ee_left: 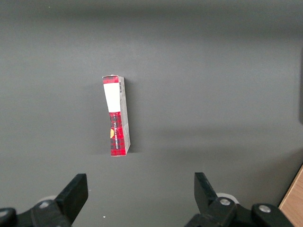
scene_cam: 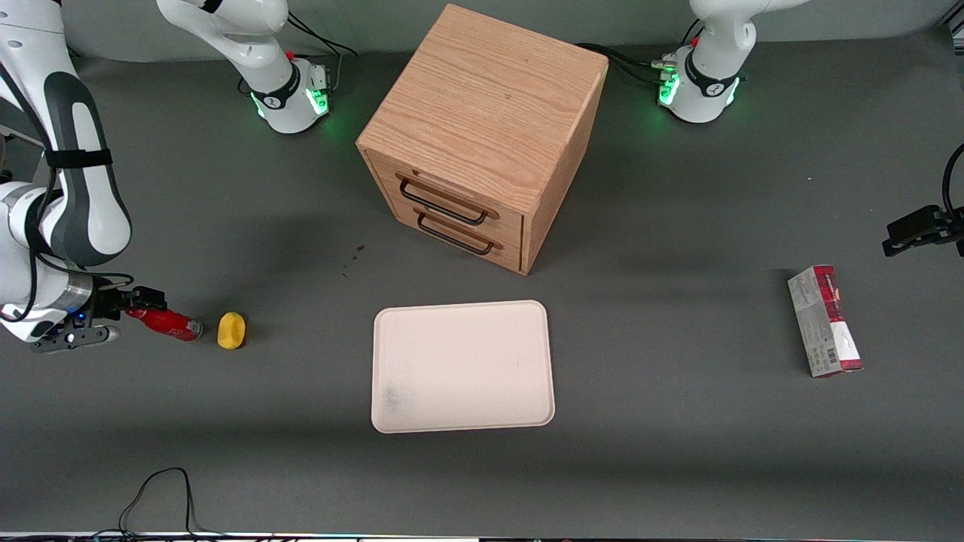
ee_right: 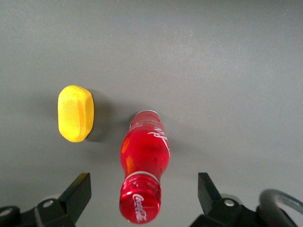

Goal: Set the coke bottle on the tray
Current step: 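Close the right gripper on the bottle neck and lift it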

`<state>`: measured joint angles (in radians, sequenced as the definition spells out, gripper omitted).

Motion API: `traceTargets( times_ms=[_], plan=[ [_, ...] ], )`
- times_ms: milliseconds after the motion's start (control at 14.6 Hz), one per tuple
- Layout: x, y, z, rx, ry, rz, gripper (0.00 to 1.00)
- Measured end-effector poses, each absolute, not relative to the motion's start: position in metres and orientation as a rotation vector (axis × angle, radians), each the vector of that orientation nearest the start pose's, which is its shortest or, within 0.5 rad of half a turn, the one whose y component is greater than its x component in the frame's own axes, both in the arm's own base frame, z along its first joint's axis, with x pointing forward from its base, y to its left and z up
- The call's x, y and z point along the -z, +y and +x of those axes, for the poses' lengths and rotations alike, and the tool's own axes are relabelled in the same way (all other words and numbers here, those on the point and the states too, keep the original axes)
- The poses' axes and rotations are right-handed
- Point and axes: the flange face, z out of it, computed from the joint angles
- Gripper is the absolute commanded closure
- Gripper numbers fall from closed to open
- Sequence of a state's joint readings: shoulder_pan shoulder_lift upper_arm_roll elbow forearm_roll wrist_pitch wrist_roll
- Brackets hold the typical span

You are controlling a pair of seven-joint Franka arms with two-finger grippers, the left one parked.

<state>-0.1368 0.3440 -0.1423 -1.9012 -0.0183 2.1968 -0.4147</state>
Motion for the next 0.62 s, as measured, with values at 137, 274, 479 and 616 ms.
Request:
traceTargets(
  times_ms=[137, 274, 479, 616],
  plan=[
    [-0.3221, -0.1668, 0.5955, -0.092, -0.244, -3.176, 0.02],
    [-0.3227, -0.1667, 0.5950, -0.091, -0.244, -3.175, 0.09],
    [-0.3216, -0.1664, 0.5938, -0.096, -0.244, -3.174, 0.91],
    [-0.3217, -0.1663, 0.5933, -0.096, -0.244, -3.174, 1.00]
  ],
)
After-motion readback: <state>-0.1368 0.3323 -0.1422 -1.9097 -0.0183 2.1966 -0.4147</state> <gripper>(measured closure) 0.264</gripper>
